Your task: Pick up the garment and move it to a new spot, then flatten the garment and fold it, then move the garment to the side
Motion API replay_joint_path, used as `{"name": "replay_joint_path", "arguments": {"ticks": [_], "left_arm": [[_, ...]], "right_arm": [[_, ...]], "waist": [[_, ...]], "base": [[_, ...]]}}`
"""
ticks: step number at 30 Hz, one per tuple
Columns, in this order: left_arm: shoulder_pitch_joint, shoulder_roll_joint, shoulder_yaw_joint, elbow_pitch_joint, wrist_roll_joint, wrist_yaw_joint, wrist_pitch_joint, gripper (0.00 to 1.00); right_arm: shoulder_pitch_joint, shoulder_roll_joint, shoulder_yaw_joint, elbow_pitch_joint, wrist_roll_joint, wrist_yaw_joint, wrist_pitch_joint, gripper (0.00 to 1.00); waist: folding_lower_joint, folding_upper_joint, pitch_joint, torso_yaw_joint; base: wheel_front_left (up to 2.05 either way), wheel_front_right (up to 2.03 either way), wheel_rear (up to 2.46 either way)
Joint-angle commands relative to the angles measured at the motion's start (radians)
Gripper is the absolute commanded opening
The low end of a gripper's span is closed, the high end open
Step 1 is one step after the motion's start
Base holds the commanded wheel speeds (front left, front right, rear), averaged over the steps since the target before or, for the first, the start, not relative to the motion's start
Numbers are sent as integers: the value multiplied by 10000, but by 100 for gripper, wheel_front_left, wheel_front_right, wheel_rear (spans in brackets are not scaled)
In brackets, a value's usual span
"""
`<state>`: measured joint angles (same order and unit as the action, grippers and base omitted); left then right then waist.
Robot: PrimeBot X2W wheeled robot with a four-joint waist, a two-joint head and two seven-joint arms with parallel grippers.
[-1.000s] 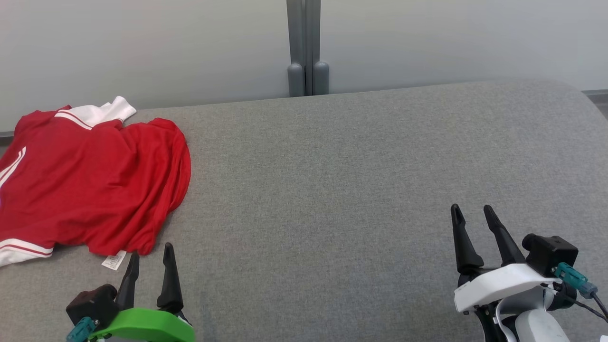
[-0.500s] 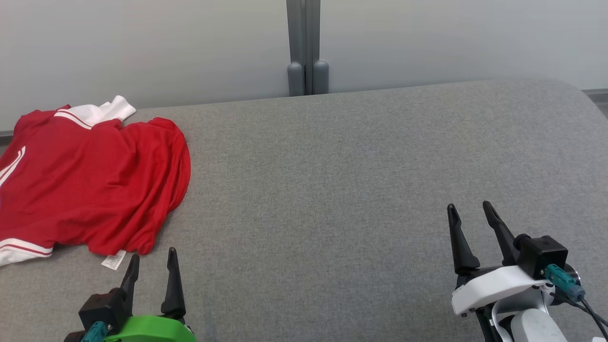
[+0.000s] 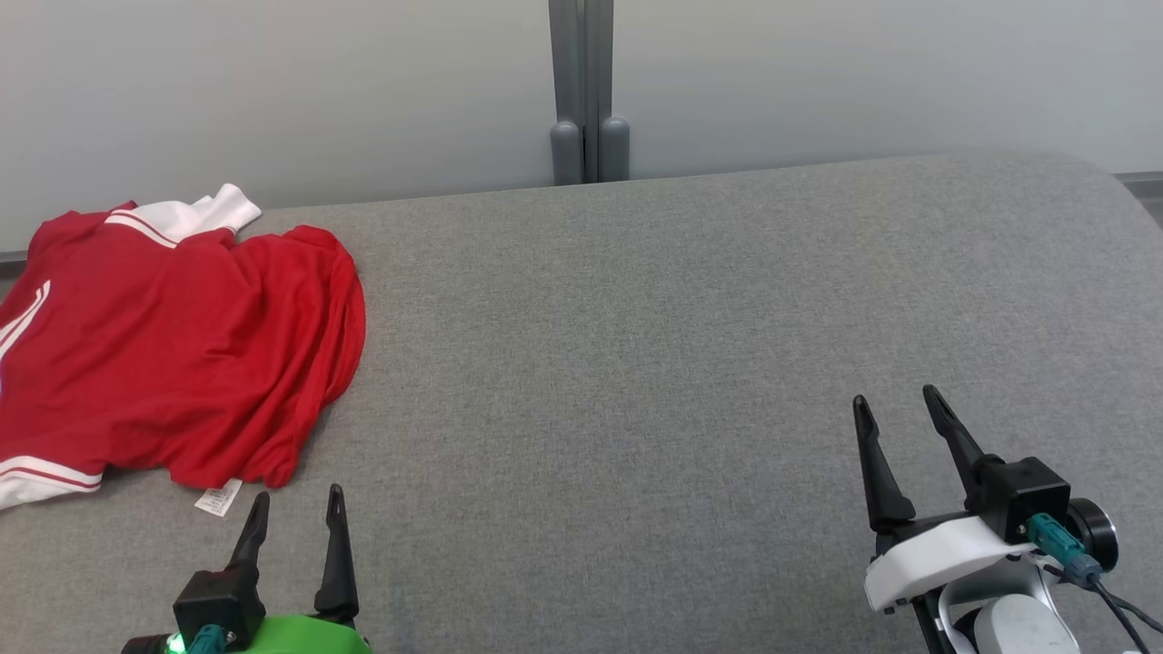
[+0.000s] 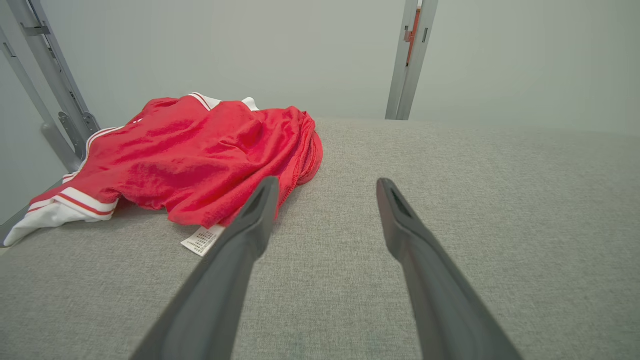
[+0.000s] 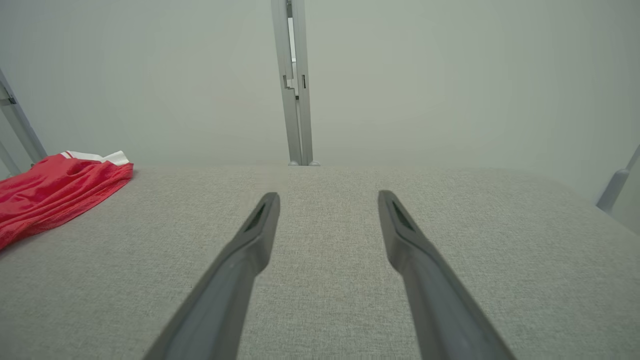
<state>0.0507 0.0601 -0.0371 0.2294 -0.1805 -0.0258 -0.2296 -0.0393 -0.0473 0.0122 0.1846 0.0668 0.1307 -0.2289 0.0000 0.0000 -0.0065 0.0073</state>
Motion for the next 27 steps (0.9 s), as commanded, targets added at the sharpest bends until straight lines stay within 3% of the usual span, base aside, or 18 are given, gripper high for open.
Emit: {"name": "replay_joint_path", "arguments": {"ticks": [1, 17, 27], "left_arm": [[82, 65, 24, -42, 195, 51, -89, 100], [249, -5, 92, -57, 1234, -25, -384, 100], [245, -39, 171, -22, 1197, -86, -365, 100]], "right_arm": [[117, -46, -51, 78, -151, 0, -91, 100], [205, -49, -380, 567, -1077, -1, -389, 100], [240, -48, -427, 667, -854, -1, -371, 100]], "waist": [[0, 0, -4, 4], [0, 0, -13, -51], [0, 0, 10, -33]], "base": [[0, 0, 0], [0, 0, 0], [0, 0, 0]]}}
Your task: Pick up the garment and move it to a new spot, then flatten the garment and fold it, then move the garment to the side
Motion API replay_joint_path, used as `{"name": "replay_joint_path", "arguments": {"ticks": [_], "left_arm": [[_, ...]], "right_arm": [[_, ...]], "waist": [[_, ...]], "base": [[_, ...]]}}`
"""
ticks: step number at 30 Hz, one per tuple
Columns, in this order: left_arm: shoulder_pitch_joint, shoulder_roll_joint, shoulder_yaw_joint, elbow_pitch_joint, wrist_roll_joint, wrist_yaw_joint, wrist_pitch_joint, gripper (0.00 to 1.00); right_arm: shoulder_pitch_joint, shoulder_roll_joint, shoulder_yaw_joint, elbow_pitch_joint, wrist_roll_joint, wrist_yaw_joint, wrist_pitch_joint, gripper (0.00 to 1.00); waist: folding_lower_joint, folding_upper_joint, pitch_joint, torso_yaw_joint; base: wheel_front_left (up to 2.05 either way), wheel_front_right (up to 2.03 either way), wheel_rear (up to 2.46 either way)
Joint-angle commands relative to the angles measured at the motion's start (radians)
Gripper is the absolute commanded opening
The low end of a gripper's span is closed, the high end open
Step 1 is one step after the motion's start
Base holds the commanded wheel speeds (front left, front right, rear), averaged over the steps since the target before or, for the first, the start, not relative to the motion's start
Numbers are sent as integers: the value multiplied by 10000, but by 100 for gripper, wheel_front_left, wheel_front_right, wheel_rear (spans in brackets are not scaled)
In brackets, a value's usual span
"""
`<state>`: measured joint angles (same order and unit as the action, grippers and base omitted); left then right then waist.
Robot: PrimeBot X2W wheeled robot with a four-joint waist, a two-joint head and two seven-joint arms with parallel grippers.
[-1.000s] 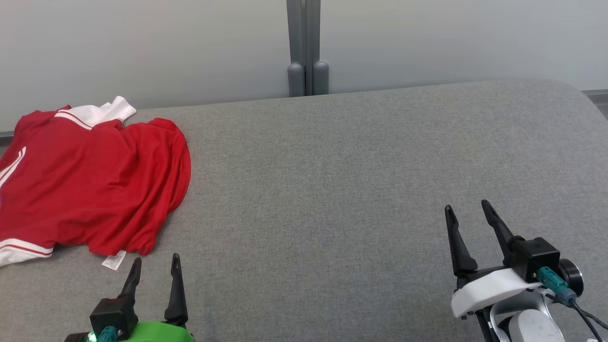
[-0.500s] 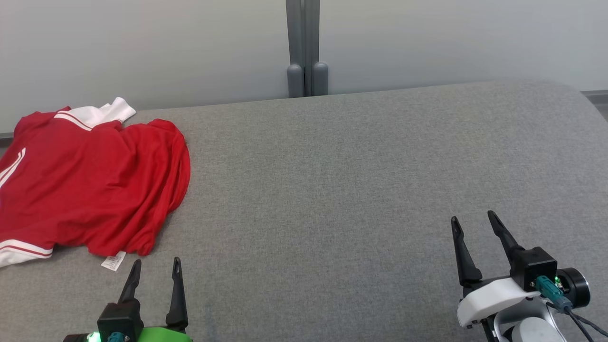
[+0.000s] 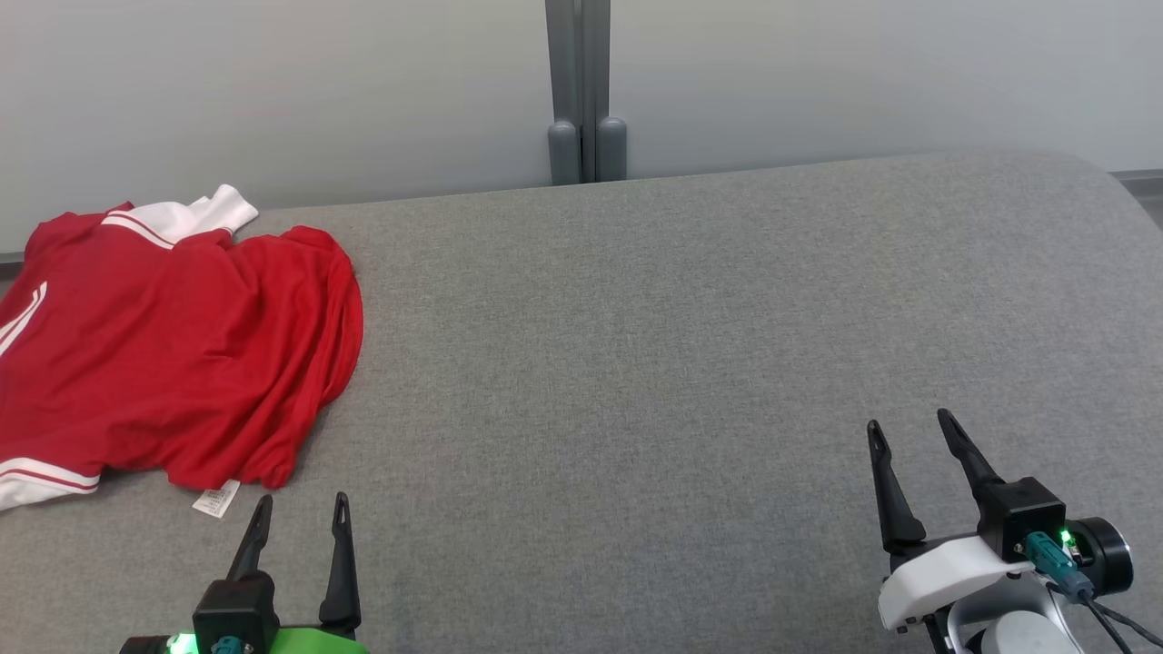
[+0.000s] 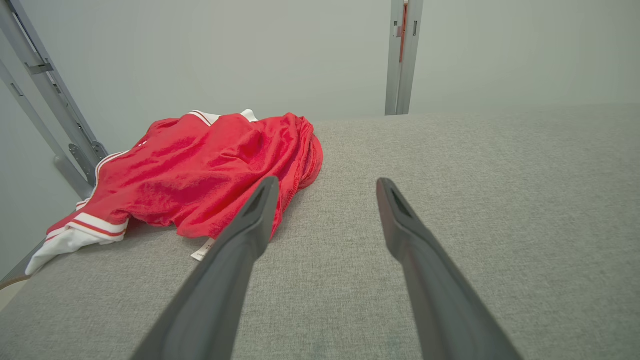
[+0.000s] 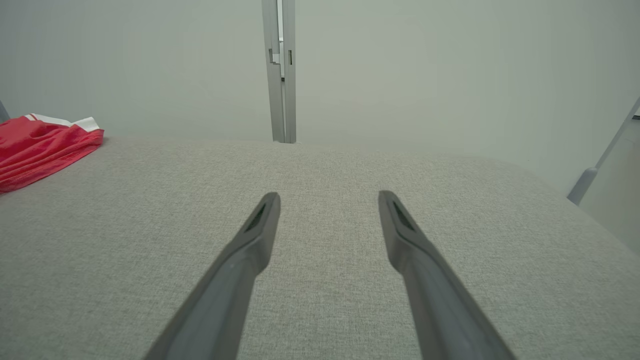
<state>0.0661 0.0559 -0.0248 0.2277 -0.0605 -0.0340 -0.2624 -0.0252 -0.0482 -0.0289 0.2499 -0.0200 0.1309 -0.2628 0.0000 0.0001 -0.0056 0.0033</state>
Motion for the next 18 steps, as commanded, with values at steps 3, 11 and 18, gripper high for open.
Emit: {"name": "replay_joint_path", "arguments": {"ticks": [3, 11, 18], "left_arm": [[79, -4, 58, 16, 8, -14, -38, 100], [-148, -16, -51, 153, 55, -58, -38, 100], [13, -26, -31, 310, -48, 24, -38, 100]], "right_arm": [[86, -38, -9, 26, 37, -3, -31, 100], [233, -32, -162, 71, 124, -3, -31, 100], [414, -29, 83, 221, 302, -3, -31, 100]], "waist": [[0, -1, 3, 42], [0, -1, -30, 750], [0, -1, -215, 2827]], "base": [[0, 0, 0], [0, 0, 0], [0, 0, 0]]}}
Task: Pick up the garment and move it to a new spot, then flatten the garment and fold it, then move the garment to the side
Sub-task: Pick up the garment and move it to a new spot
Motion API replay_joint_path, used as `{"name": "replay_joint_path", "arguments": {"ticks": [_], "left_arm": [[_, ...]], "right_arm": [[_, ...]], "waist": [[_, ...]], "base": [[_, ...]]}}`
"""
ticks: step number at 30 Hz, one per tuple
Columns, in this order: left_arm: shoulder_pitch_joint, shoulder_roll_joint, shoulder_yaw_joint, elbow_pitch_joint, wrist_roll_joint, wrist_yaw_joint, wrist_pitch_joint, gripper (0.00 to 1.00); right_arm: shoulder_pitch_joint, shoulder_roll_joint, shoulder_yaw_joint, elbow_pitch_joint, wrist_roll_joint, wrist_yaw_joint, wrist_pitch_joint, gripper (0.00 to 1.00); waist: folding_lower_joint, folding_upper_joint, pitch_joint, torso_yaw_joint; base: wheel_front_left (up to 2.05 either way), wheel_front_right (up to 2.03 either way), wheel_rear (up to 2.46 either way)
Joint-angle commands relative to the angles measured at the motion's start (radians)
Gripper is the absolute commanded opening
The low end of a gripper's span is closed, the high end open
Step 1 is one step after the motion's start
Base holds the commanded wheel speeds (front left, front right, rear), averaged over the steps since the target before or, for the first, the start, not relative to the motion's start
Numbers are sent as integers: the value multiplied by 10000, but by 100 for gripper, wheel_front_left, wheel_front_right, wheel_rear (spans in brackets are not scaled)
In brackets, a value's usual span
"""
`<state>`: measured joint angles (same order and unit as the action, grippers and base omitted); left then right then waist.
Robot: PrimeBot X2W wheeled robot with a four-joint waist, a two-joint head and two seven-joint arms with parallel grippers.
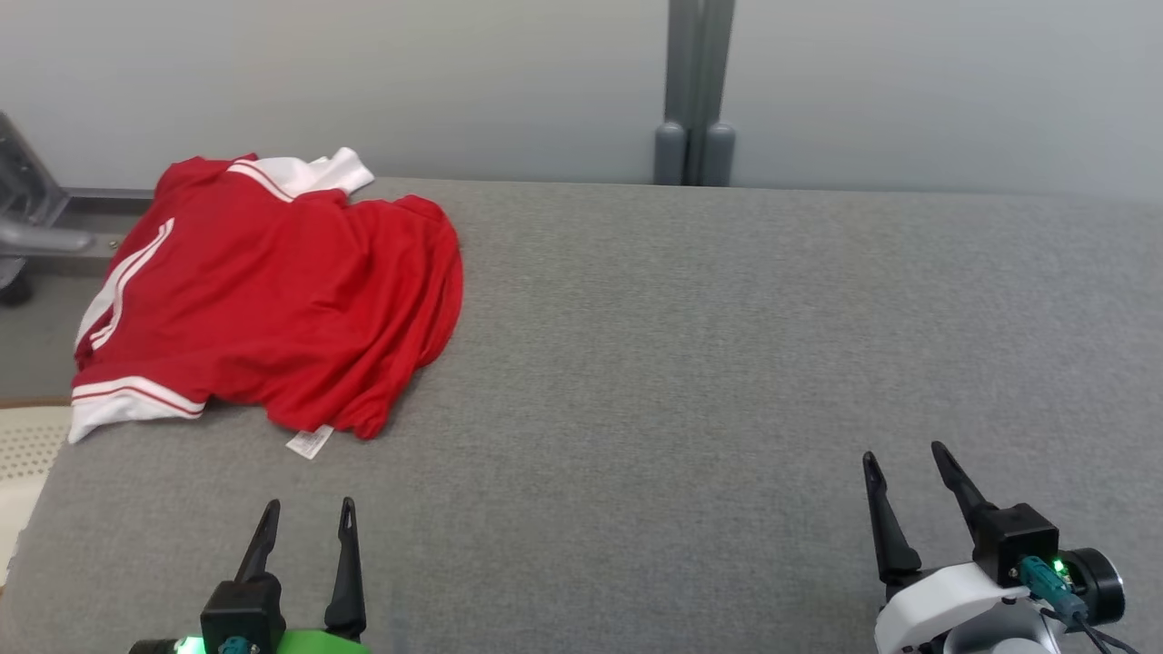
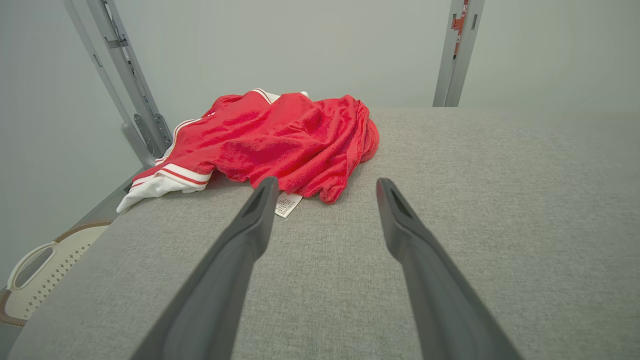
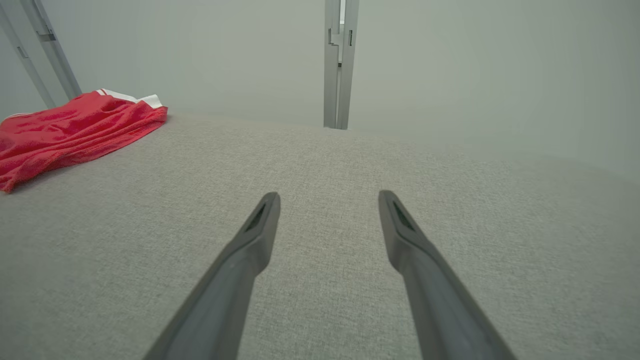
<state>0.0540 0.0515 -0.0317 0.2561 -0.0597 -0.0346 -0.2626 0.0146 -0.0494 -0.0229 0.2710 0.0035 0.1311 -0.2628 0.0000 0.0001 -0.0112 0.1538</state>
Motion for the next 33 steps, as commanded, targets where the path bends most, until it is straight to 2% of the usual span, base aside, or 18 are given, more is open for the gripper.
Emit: {"name": "replay_joint_path", "arguments": {"ticks": [1, 5, 8, 12, 16, 20, 24, 27, 31, 33], "left_arm": [[254, 17, 101, 55, -89, 74, -34, 100], [708, 47, 362, 73, -159, 174, -34, 100], [976, 40, 519, 34, -242, 179, -36, 100], [929, 24, 607, -99, -376, 109, -36, 100], [10, 5, 508, -66, -731, -143, -36, 100], [-1866, 10, 140, 737, -816, -425, 118, 100], [-4396, 302, -137, 2078, -951, -673, 1221, 100], [-6232, 746, -271, 3174, -1104, -818, 2311, 100], [-8003, 1182, -230, 4479, -1703, -922, 3566, 100], [-8578, 1470, -189, 5032, -1918, -948, 3791, 100]], "right_arm": [[-58, -17, 167, 32, 91, -5, -31, 100], [-378, -20, 798, 154, 267, -6, -31, 100], [-524, -27, 1048, 253, 307, -6, -31, 100], [-656, -28, 1262, 320, 253, -6, -31, 100], [-903, -34, 1245, 316, 24, -8, -31, 100], [-1388, -213, 1199, 249, -256, -8, -31, 100], [-2143, -426, 1285, 136, -395, -10, -31, 100], [-2719, -546, 1423, 63, -450, -8, -31, 100], [-3346, -573, 1489, 9, -414, -10, -31, 100], [-3518, -499, 1524, 29, -367, -10, -31, 100]], "waist": [[0, -1, -180, 1641], [0, -1, -222, 2428], [0, -1, -193, 2656], [0, -1, 78, 2525], [0, -1, 764, 2079], [0, -1, 1901, 1553], [0, -1, 3299, 963], [0, -1, 4377, 501], [0, -1, 5427, -54], [0, -1, 5727, -331]], "base": [[0, 0, 0], [0, 0, 0], [0, 0, 0], [0, 0, 0], [0, 0, 0], [0, 0, 0], [0, 0, 0], [0, 0, 0], [0, 0, 0], [0, 0, 0]]}}
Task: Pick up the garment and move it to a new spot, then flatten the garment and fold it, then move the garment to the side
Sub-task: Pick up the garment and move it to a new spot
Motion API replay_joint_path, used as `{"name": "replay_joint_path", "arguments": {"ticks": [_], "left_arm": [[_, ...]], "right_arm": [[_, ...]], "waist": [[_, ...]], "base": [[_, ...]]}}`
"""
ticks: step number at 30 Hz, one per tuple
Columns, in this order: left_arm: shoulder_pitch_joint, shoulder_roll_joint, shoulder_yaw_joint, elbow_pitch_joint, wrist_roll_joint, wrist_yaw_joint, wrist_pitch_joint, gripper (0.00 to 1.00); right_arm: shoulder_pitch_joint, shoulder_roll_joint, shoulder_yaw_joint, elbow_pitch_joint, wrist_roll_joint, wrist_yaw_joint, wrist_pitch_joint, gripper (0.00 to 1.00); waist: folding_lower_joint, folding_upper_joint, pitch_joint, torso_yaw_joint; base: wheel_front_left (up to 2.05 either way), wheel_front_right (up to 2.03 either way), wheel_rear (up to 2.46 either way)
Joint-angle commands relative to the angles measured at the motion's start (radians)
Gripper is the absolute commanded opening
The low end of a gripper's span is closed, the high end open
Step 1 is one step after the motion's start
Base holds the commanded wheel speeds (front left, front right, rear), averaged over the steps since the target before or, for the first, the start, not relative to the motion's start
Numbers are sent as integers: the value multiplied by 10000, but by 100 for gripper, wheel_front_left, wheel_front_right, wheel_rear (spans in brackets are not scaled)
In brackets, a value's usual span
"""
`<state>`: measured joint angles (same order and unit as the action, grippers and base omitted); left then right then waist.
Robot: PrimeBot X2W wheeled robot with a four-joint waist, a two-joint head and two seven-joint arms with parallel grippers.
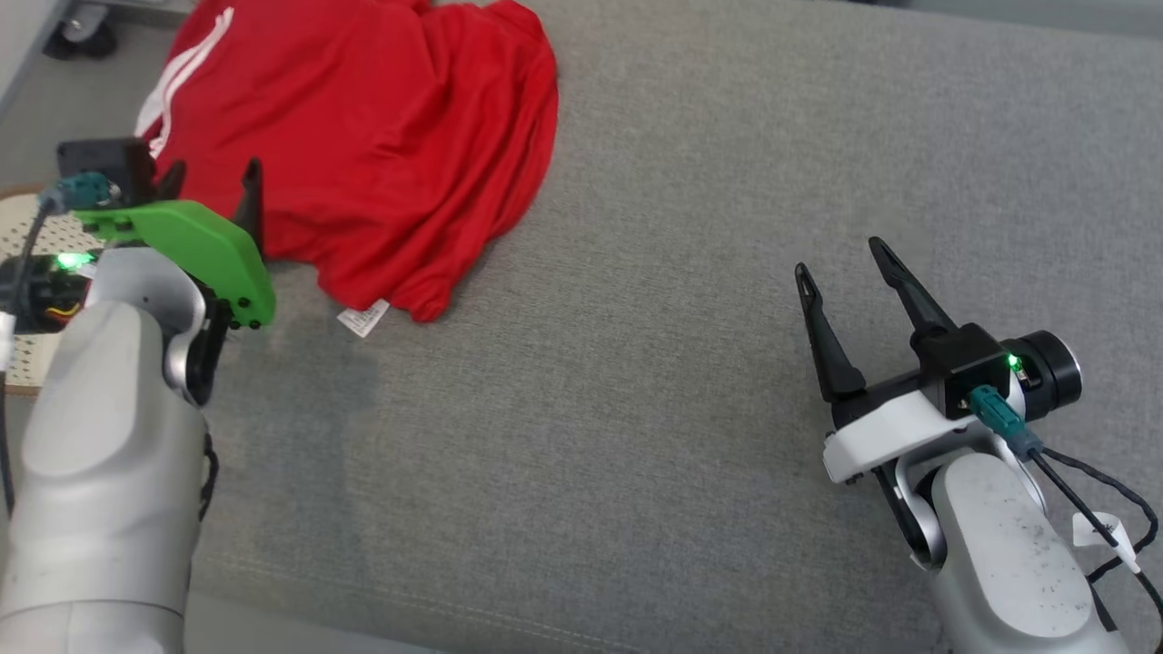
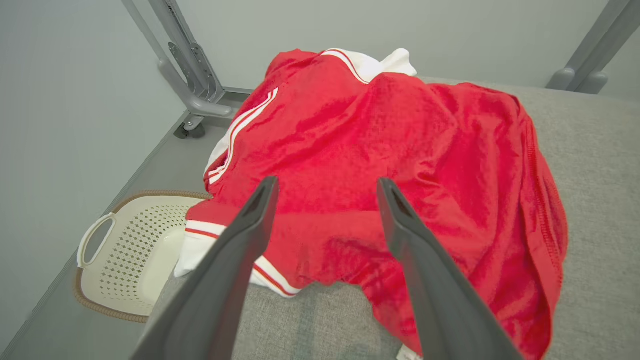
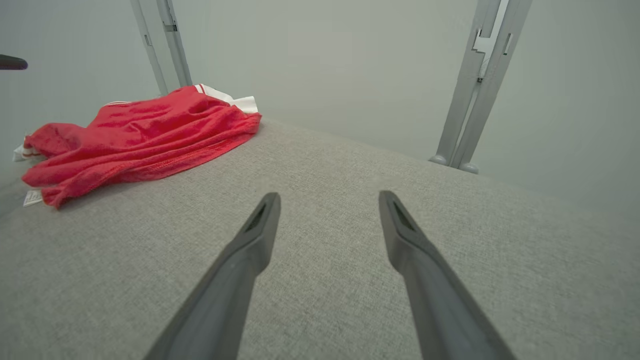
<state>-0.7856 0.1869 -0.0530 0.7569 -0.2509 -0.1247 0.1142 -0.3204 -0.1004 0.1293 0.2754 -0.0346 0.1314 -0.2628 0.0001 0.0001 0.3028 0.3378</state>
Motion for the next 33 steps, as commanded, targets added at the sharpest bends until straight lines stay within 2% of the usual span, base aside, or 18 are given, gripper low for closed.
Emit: {"name": "replay_joint_path", "arguments": {"ticks": [1, 8, 10, 11, 16, 20, 22, 28, 33], "left_arm": [[-342, 242, -62, 284, -10, -46, 85, 100], [-798, 819, -485, 2154, -509, -59, 1152, 100], [-694, 741, -876, 2490, -698, -63, 1573, 100], [-534, 702, -1178, 2609, -788, -79, 1860, 0], [-419, 961, -1931, 2345, -1079, -116, 1642, 0], [-144, 1030, -2473, 1580, -1524, -174, 1303, 0], [7, 1261, -2735, 986, -1668, -162, 1111, 0], [655, 1978, -3123, -1694, -2070, -66, 1004, 0], [1723, 1904, -3372, -5129, -2515, -37, 1765, 0]], "right_arm": [[-232, 48, -10, -9, 53, -13, -31, 100], [-399, 319, 80, 24, 215, -13, -31, 100], [-368, 351, 46, 89, 225, -13, -31, 100], [-341, 360, -3, 119, 217, -13, -30, 100], [-46, 386, -172, 186, 212, -15, -10, 100], [279, 437, -154, 309, 308, -15, -10, 100], [470, 444, -197, 361, 368, -15, -10, 100], [1132, 491, -286, 504, 557, -15, -14, 100], [1670, 489, -251, 583, 875, -15, -17, 100]], "waist": [[-1, -1, 2679, -2281], [-1, -1, 2807, -2940], [-1, -1, 2687, -3000], [-1, -1, 2598, -3007], [-1, -1, 2072, -2866], [-1, -1, 1468, -2722], [-1, -1, 1110, -2629], [-1, -1, -37, -2380], [-1, -1, -885, -2456]], "base": [[0, 0, 0], [0, 0, 0], [0, 0, 0], [0, 0, 0], [0, 0, 0], [0, 0, 0], [0, 0, 0], [0, 0, 0], [0, 0, 0]]}}
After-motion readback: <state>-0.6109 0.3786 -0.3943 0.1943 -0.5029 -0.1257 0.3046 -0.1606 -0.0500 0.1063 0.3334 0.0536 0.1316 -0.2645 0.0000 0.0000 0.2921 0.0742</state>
